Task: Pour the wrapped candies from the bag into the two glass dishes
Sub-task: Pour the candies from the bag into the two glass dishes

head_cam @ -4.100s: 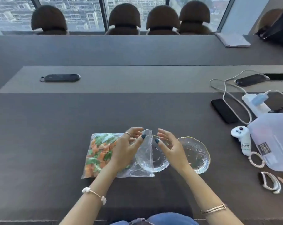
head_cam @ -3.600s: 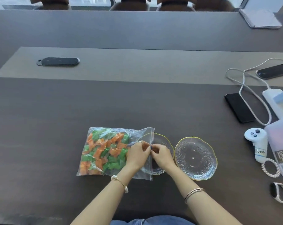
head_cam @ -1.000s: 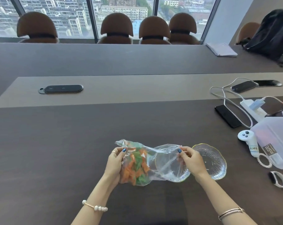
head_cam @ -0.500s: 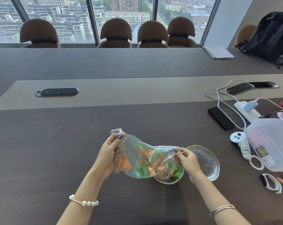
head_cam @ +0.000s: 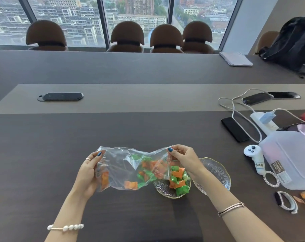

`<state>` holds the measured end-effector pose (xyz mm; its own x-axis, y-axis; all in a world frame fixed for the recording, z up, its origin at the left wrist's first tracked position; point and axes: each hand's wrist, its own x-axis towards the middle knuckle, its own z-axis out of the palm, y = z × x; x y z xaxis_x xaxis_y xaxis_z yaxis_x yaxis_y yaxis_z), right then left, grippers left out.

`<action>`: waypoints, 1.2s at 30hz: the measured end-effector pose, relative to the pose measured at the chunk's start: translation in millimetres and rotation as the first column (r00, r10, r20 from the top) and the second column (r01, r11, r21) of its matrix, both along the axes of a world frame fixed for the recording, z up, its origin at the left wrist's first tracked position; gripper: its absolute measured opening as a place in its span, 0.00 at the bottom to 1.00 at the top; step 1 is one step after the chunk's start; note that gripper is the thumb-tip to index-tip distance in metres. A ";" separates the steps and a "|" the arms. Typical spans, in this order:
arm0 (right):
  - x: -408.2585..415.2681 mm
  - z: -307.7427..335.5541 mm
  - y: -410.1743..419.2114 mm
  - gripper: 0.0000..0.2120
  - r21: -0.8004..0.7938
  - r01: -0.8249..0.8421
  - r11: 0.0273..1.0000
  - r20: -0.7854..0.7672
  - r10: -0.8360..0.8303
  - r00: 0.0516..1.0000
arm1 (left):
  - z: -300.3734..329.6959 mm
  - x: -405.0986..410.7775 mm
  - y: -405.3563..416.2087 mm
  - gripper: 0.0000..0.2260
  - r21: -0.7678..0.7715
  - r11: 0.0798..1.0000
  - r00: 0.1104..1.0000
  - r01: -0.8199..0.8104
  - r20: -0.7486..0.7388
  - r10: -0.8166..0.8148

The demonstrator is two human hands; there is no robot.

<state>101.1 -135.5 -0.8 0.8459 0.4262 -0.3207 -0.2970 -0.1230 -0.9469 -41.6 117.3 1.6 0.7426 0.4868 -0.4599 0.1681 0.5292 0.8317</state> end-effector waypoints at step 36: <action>15.0 32.1 -55.9 0.09 0.069 0.027 0.997 0.037 -0.029 0.999 | 35.8 12.2 -34.1 0.08 -0.056 0.998 0.982 0.003 0.188 0.007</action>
